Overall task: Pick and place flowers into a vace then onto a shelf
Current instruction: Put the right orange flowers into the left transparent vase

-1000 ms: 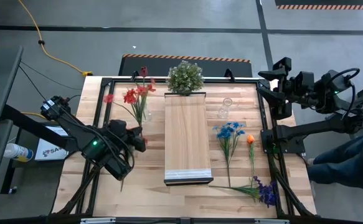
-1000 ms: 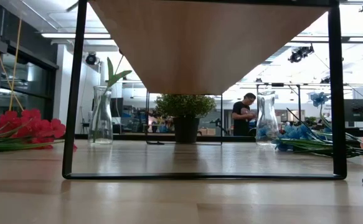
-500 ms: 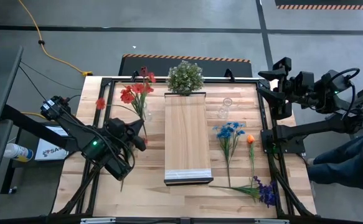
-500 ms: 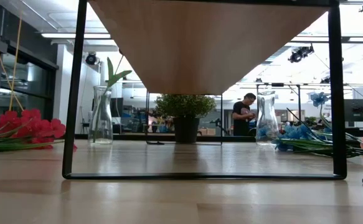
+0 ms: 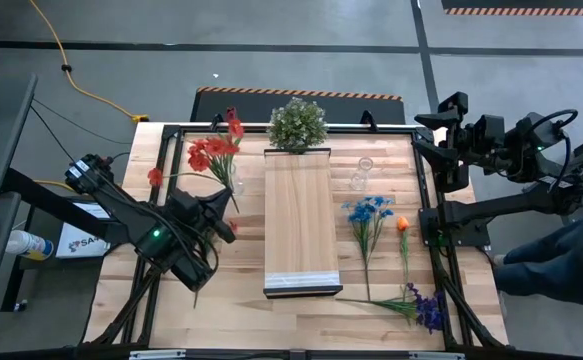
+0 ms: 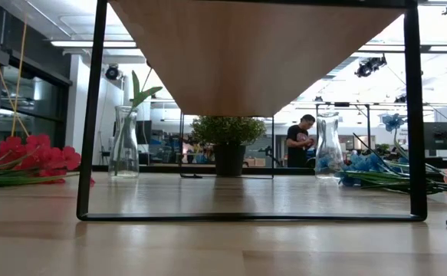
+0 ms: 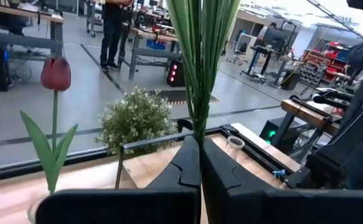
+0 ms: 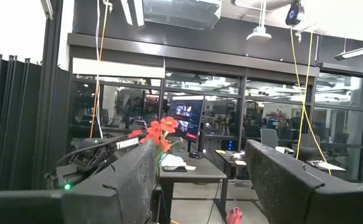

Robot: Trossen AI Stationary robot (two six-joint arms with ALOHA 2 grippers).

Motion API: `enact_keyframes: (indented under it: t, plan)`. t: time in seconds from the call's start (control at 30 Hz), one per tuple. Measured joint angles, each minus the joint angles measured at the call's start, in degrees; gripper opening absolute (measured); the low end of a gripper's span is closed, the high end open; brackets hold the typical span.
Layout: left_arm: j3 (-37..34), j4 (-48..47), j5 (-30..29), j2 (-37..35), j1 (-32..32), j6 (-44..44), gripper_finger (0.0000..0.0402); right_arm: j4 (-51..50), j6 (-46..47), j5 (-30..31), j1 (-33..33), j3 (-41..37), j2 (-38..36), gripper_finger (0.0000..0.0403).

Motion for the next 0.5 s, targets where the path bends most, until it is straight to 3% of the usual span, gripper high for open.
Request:
enact_keyframes:
  t: [0.5]
  plan:
    - [-0.2,0.7,0.8,0.0,0.0,0.0,0.003,0.0,0.0,0.0,0.0,0.0,0.0,0.0236]
